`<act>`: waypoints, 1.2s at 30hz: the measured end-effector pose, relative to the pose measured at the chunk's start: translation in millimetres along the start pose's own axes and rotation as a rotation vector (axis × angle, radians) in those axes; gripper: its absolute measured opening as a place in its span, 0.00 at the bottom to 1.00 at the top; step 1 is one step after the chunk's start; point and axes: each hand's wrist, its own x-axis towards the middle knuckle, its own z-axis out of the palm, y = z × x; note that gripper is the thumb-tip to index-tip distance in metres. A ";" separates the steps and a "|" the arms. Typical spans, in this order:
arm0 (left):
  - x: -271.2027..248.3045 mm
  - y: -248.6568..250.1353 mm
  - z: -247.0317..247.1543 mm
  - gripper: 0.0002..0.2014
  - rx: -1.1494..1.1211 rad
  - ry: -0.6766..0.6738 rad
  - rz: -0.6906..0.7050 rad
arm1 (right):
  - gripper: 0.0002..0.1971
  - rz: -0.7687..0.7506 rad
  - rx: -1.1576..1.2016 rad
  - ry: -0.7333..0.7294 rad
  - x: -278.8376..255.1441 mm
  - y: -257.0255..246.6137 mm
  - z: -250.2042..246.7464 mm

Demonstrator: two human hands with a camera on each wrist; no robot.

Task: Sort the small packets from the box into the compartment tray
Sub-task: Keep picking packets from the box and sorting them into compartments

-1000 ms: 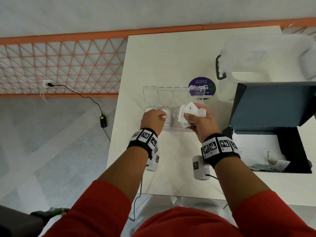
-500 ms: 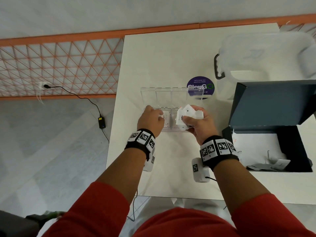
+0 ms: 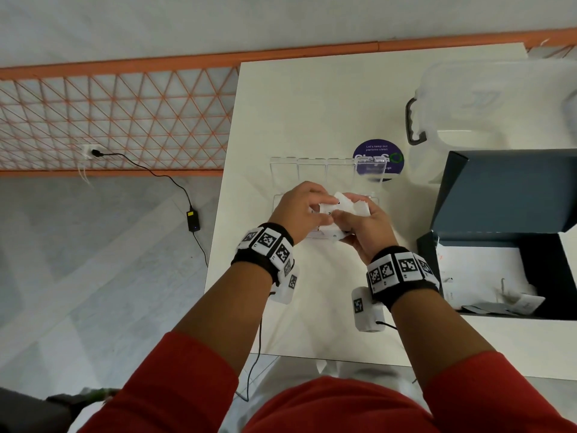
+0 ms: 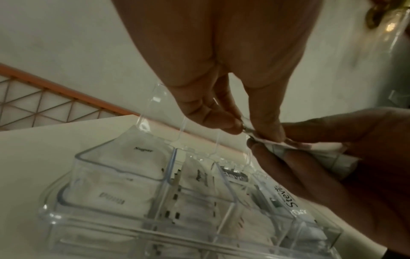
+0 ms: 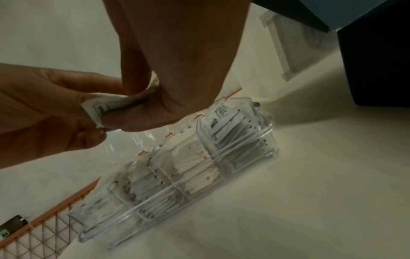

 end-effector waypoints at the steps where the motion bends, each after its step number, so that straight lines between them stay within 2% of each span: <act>1: 0.0 -0.4 -0.2 0.16 -0.037 0.019 -0.013 | 0.14 0.002 0.013 0.002 -0.3 -0.1 -0.4; 4: -0.3 -0.7 -1.9 0.15 -0.141 0.061 -0.080 | 0.13 -0.009 0.013 0.030 -1.2 -1.9 0.2; 11: -3.5 -3.8 -8.7 0.16 -0.146 0.083 -0.133 | 0.15 -0.010 -0.009 0.054 -0.5 -2.3 3.6; 20: -4.0 -9.7 -12.2 0.09 -0.265 0.293 -0.305 | 0.15 0.002 0.014 0.091 0.9 -0.4 2.8; 25: -3.2 -17.5 -10.4 0.07 -0.142 0.316 -0.313 | 0.15 -0.006 0.010 0.088 0.8 -2.2 1.3; 36: 2.1 -28.4 10.5 0.11 0.243 0.148 -0.271 | 0.14 -0.021 0.016 0.106 4.7 -9.2 -0.6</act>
